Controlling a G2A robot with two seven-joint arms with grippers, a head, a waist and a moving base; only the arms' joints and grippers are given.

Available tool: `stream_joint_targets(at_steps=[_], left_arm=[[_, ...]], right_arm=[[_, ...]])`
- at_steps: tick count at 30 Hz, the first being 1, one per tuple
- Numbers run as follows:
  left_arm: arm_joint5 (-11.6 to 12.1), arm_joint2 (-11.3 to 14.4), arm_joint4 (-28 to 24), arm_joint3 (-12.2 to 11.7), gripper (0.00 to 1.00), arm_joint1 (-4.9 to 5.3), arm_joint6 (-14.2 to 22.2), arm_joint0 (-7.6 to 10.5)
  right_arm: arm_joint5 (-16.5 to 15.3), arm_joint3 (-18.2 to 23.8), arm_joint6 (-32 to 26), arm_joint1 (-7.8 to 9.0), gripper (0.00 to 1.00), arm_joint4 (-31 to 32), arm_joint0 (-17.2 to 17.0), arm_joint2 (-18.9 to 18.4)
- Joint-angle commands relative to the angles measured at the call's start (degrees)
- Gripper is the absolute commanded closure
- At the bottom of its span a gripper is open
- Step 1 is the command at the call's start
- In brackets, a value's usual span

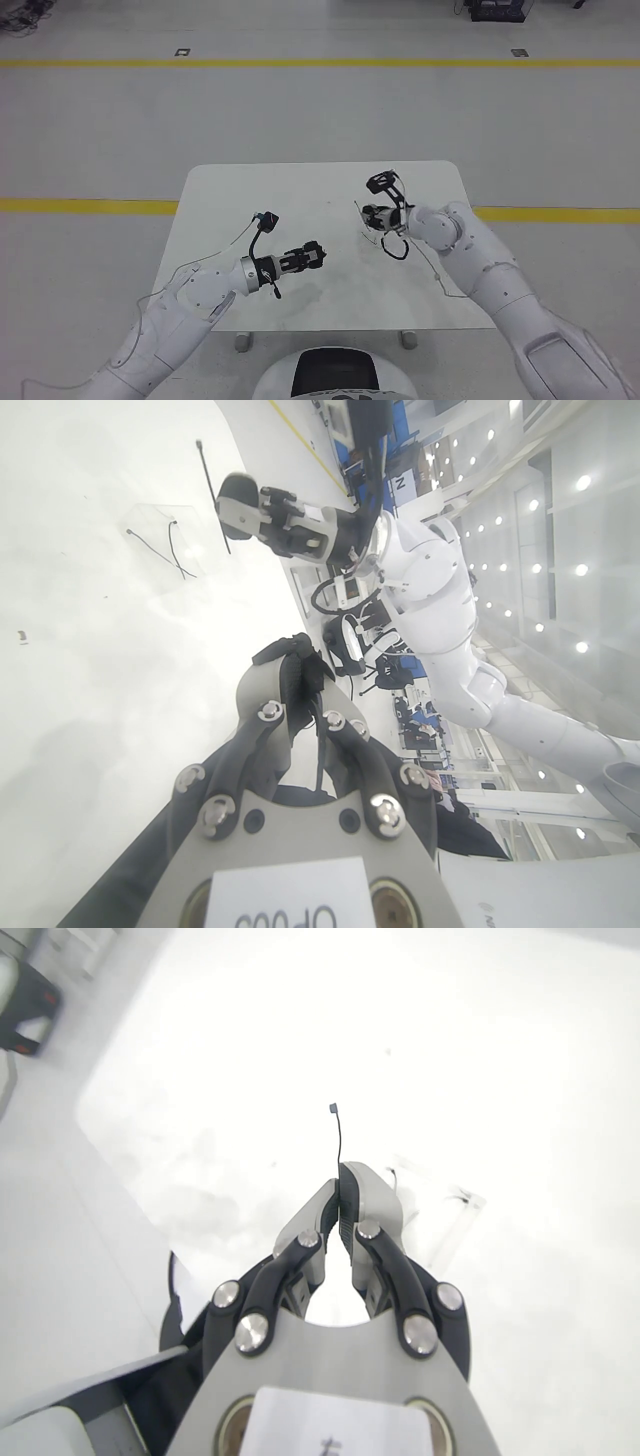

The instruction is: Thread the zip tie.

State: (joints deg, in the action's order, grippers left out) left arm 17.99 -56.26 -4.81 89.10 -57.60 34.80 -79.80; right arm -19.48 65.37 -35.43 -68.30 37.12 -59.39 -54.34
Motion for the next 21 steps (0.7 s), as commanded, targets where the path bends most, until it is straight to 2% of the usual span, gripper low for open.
stream_joint_targets(at_steps=[1,4,7,10,13,15,21], left_arm=[[0.0,0.0,0.0,0.0,1.0,0.0,0.0,0.0],[0.0,0.0,0.0,0.0,1.0,0.0,0.0,0.0],[0.0,0.0,0.0,0.0,1.0,0.0,0.0,0.0],[0.0,0.0,0.0,0.0,1.0,0.0,0.0,0.0],[0.0,0.0,0.0,0.0,1.0,0.0,0.0,0.0],[0.0,0.0,0.0,0.0,1.0,0.0,0.0,0.0],[0.0,0.0,0.0,0.0,1.0,0.0,0.0,0.0]], right_arm=[[0.0,5.58,4.08,1.33,1.0,-2.57,-4.04,-1.48],[0.0,14.21,9.13,4.03,1.0,-6.89,-10.79,-3.66],[0.0,20.93,14.72,6.89,1.0,-10.45,-16.42,-4.51],[0.0,23.61,19.96,9.16,1.0,-14.0,-19.58,-3.97],[0.0,24.07,22.8,11.1,1.0,-18.5,-20.6,-1.48],[0.0,22.93,22.94,12.05,1.0,-18.79,-19.45,-0.03],[0.0,22.93,22.94,12.05,1.0,-18.79,-19.45,-0.03]])
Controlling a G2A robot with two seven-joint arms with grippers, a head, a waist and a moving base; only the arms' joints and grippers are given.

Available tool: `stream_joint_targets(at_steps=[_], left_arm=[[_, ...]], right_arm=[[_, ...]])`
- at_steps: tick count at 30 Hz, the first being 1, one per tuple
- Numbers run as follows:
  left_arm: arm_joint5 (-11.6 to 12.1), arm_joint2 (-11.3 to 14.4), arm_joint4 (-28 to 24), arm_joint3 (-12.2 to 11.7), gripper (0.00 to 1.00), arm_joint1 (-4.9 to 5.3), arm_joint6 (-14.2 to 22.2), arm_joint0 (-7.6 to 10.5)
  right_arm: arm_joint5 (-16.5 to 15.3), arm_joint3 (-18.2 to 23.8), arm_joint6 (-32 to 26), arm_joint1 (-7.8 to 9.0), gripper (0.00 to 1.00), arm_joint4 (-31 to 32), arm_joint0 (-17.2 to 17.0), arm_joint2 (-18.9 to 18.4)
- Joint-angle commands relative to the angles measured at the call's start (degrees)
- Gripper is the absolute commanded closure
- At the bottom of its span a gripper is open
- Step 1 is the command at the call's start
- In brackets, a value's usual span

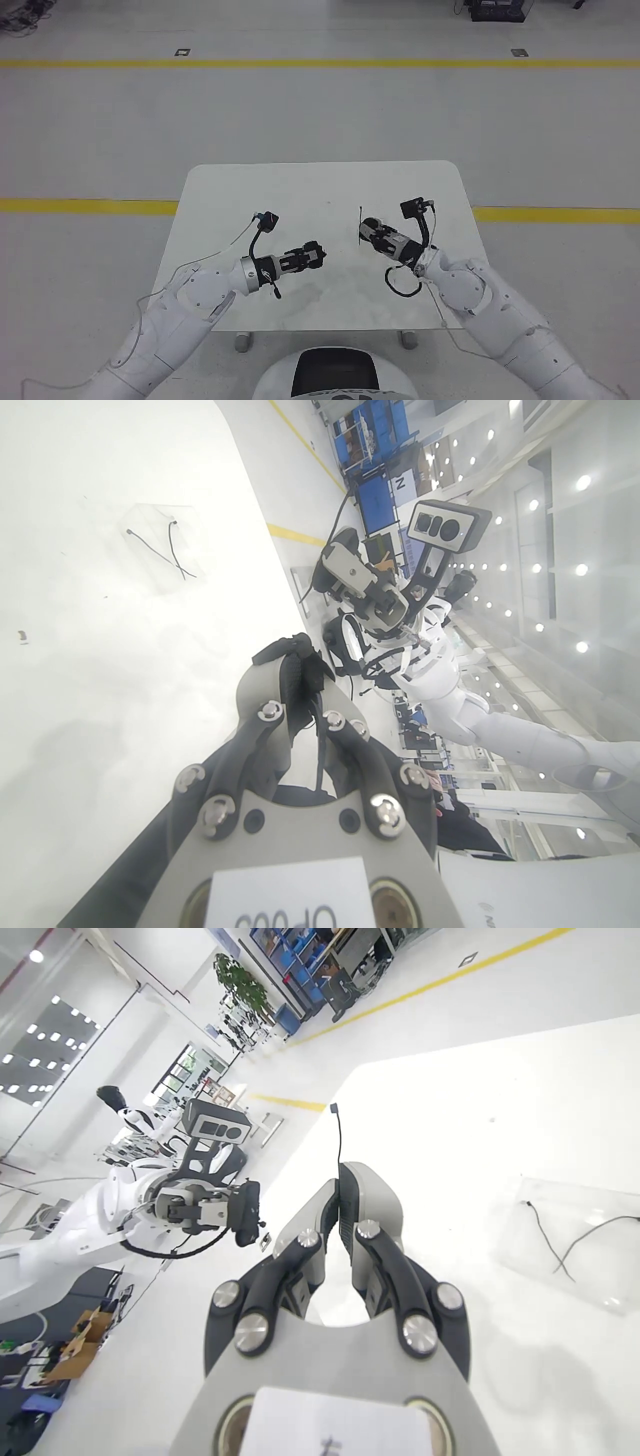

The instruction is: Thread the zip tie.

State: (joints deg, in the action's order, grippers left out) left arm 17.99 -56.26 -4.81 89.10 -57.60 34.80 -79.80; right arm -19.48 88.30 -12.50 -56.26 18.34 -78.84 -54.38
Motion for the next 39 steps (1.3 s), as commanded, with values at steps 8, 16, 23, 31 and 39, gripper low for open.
stream_joint_targets(at_steps=[8,16,23,31,39], left_arm=[[1.49,1.43,-3.91,0.26,1.0,-0.57,-3.04,-1.63],[1.49,5.75,1.29,1.7,1.0,-2.57,-19.88,-5.21],[1.49,8.33,2.37,2.18,1.0,-4.36,-30.4,-6.58],[1.49,9.16,1.91,1.71,1.0,-5.22,-32.86,-6.66],[1.49,9.26,0.27,1.35,1.0,-5.39,-33.22,-6.98]], right_arm=[[0.0,1.74,4.24,-0.36,1.0,-4.09,-1.34,0.08],[0.0,4.89,19.99,-0.88,1.0,-3.93,-4.82,5.64],[0.0,3.02,30.78,-0.74,1.0,-3.11,-3.63,12.74],[0.0,2.59,36.22,0.05,1.0,-2.96,-1.94,16.4],[0.04,2.64,36.17,0.03,1.0,-2.96,-1.97,16.35]])
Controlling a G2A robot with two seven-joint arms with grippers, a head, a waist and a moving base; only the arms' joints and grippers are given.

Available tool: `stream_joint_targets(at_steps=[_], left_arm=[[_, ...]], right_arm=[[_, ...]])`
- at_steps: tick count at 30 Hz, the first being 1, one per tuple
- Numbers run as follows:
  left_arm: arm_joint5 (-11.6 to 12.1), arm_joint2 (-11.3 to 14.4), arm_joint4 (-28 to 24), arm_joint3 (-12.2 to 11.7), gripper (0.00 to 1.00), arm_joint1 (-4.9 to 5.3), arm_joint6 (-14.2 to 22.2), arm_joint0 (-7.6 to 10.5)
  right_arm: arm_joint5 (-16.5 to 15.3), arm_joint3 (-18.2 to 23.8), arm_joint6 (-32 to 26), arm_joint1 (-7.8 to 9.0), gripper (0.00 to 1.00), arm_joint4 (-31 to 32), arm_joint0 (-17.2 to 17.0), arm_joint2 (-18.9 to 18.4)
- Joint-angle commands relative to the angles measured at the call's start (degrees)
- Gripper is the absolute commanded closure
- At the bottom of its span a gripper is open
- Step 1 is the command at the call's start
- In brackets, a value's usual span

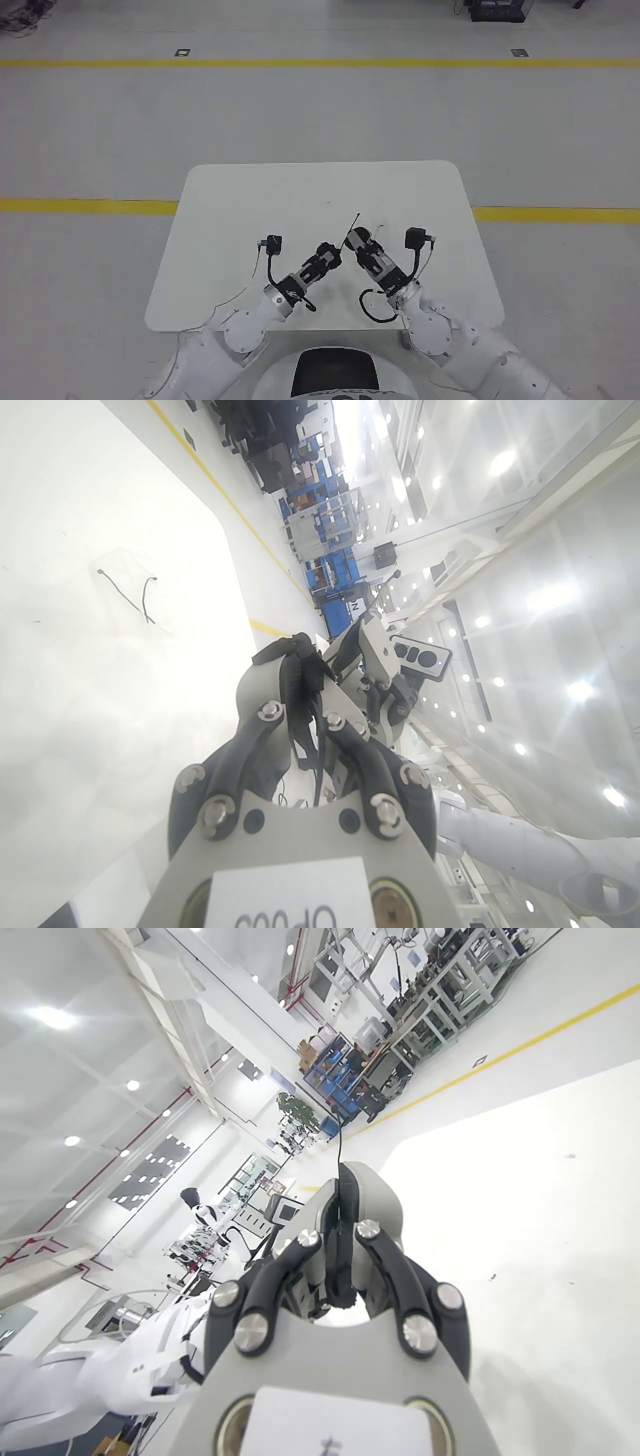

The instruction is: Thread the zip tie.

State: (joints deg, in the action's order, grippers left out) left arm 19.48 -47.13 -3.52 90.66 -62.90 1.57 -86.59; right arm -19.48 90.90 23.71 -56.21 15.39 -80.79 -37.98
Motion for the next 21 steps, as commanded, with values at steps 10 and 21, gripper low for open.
stream_joint_targets(at_steps=[10,21], left_arm=[[0.0,-1.36,-6.41,0.82,1.0,-0.78,-2.17,-2.81],[0.0,-2.16,-6.2,0.81,1.0,-1.39,-1.6,-3.37]], right_arm=[[0.0,-0.72,4.57,-0.96,1.0,2.02,-2.17,-1.53],[0.0,-3.33,6.81,-2.24,1.0,1.32,-1.52,-0.72]])
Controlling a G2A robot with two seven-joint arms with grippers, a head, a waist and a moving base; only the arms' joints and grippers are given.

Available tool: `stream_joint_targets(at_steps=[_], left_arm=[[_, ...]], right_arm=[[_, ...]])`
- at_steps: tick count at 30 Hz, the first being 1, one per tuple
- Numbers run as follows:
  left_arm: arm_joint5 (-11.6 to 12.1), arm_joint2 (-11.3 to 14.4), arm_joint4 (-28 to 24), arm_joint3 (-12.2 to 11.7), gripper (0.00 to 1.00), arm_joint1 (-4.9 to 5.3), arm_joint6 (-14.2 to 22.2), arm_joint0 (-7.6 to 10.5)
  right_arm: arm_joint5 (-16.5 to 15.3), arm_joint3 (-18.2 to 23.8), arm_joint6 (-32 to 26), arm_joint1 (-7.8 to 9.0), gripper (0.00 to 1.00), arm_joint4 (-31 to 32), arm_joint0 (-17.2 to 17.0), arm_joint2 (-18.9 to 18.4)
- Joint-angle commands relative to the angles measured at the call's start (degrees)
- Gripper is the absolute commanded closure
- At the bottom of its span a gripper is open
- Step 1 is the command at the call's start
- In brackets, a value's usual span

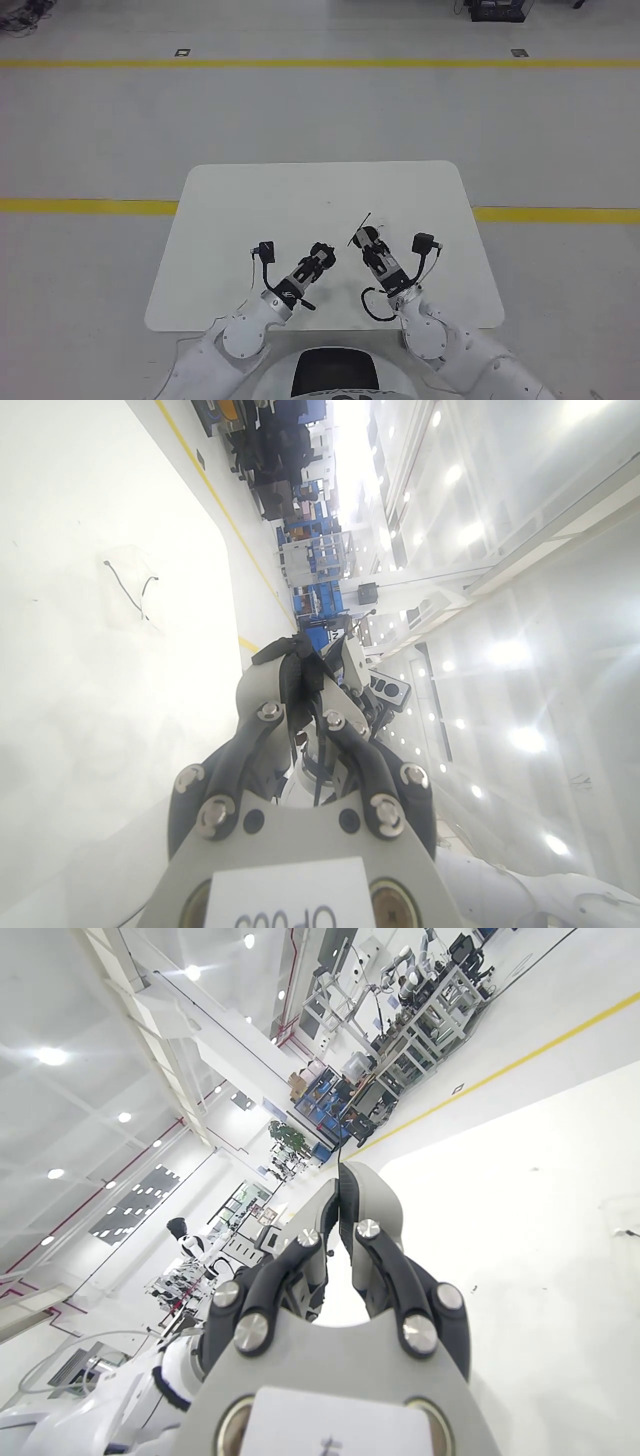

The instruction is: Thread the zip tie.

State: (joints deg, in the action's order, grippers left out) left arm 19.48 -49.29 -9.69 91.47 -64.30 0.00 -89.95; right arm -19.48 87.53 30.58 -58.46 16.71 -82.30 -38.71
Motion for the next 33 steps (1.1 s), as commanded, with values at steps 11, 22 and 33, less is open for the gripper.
stream_joint_targets(at_steps=[11,22,33], left_arm=[[0.0,1.12,-0.13,-0.38,1.0,-0.84,-2.45,0.24],[0.0,1.24,0.19,-1.22,1.0,-1.74,-4.32,0.18],[0.0,1.24,0.19,-1.22,1.0,-1.74,-4.32,0.18]], right_arm=[[0.0,0.35,-2.24,-0.91,1.0,0.28,0.08,-0.43],[0.0,-0.38,-2.54,-2.0,1.0,0.58,0.36,-0.18],[0.04,-0.03,-4.33,-2.57,1.0,0.93,-0.36,-1.49]])
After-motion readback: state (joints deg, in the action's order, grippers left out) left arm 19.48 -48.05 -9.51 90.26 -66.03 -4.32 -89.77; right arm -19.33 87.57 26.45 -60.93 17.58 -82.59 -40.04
